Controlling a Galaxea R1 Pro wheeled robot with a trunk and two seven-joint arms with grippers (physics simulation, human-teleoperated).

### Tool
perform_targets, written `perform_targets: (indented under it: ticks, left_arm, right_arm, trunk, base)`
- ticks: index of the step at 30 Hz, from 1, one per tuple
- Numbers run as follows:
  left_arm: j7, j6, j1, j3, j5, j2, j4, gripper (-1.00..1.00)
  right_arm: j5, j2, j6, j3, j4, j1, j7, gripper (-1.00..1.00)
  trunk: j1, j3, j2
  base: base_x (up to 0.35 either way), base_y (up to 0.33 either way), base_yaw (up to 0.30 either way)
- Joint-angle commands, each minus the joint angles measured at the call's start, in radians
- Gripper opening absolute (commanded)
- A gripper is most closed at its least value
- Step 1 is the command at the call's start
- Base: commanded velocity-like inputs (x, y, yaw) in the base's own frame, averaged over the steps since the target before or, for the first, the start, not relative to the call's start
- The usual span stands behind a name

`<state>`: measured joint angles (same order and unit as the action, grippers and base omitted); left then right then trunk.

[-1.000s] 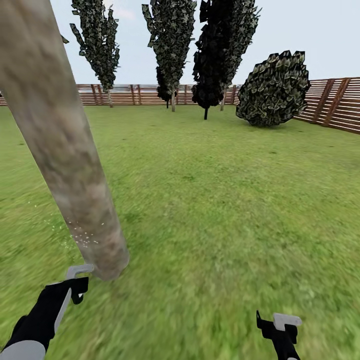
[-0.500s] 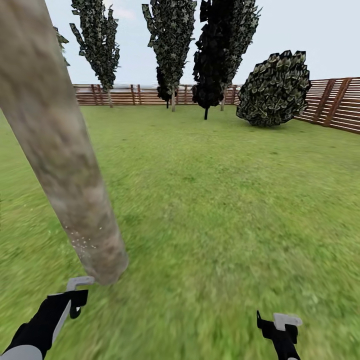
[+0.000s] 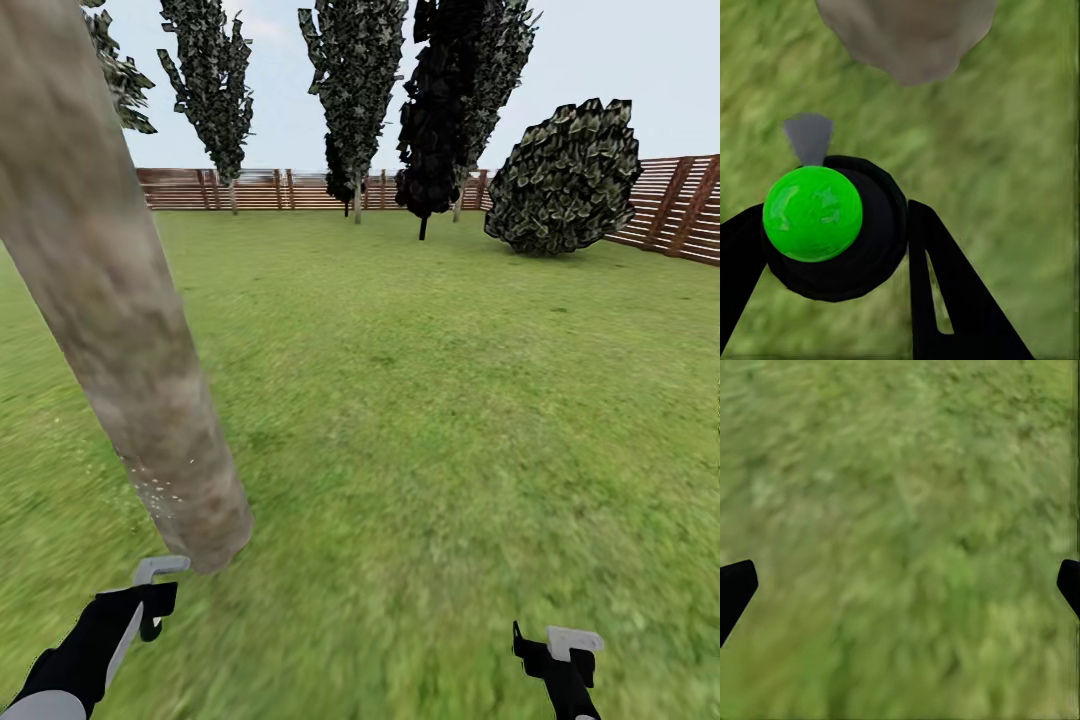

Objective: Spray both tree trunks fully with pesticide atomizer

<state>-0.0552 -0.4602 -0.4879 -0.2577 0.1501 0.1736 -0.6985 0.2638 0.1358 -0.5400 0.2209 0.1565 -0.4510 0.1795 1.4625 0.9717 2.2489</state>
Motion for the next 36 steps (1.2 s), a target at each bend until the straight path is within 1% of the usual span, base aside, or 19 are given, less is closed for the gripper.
perform_targets:
  ticks: [1, 9, 13, 18, 25, 29, 30, 33, 34, 35, 36]
  left_arm:
    - [0.0, 0.0, 0.0, 0.0, 0.0, 0.0, 0.0, -1.0]
    - [0.0, 0.0, -0.001, 0.001, 0.0, 0.001, 0.0, -1.0]
    - [0.0, 0.0, -0.006, -0.001, -0.002, 0.0, -0.015, -1.0]
    - [0.001, -0.001, -0.019, -0.001, -0.003, 0.0, -0.023, -1.0]
    - [-0.001, -0.015, -0.023, 0.0, -0.004, -0.002, -0.124, -1.0]
    - [-0.001, -0.023, -0.063, 0.001, -0.001, -0.002, -0.14, -1.0]
    - [-0.001, -0.032, -0.083, 0.001, 0.0, -0.002, -0.141, -1.0]
    - [-0.002, -0.102, -0.149, 0.003, -0.002, -0.003, -0.15, -1.0]
    - [-0.003, -0.109, -0.158, 0.003, -0.002, -0.003, -0.168, -1.0]
    - [-0.006, -0.145, -0.163, 0.005, -0.003, 0.001, -0.231, -1.0]
    - [-0.01, -0.176, -0.164, 0.01, -0.003, 0.005, -0.265, -1.0]
  right_arm:
    - [0.0, 0.0, 0.0, 0.0, 0.0, 0.0, 0.0, 1.0]
    - [0.0, 0.0, 0.0, 0.0, -0.001, 0.0, 0.0, 1.0]
    - [0.0, 0.0, 0.0, 0.0, -0.001, 0.0, 0.0, 1.0]
    - [0.0, 0.001, 0.0, 0.0, 0.0, 0.0, 0.0, 1.0]
    - [0.0, -0.002, 0.0, 0.001, 0.0, 0.0, 0.0, 1.0]
    - [0.0, -0.003, 0.0, 0.001, 0.0, 0.0, 0.0, 1.0]
    - [0.0, -0.004, 0.0, 0.002, 0.0, 0.0, 0.0, 1.0]
    - [0.0, -0.004, 0.0, 0.0, 0.0, 0.0, 0.0, 1.0]
    - [0.0, -0.004, 0.0, 0.0, 0.0, 0.0, 0.0, 1.0]
    - [0.001, -0.004, 0.0, 0.0, 0.0, 0.0, 0.0, 1.0]
    - [0.001, -0.003, 0.0, 0.0, 0.0, 0.0, 0.0, 1.0]
  trunk:
    - [0.0, 0.0, 0.0]
    - [0.0, 0.0, 0.0]
    - [0.0, 0.0, 0.0]
    - [0.0, 0.0, 0.0]
    - [0.0, 0.0, 0.0]
    - [0.0, 0.0, 0.0]
    - [0.0, 0.0, 0.0]
    - [0.0, 0.0, 0.0]
    - [0.0, 0.0, 0.0]
    - [0.0, 0.0, 0.0]
    - [0.0, 0.0, 0.0]
  base:
    - [0.0, -0.269, 0.0]
    - [-0.033, -0.269, 0.0]
    - [-0.047, -0.269, 0.033]
    - [-0.004, -0.271, 0.237]
    - [-0.023, -0.272, 0.276]
    - [-0.002, -0.272, 0.277]
    - [0.0, -0.272, 0.277]
    - [-0.01, -0.225, 0.172]
    - [-0.01, -0.054, 0.024]
    - [-0.002, -0.011, 0.005]
    - [-0.001, -0.006, 0.003]
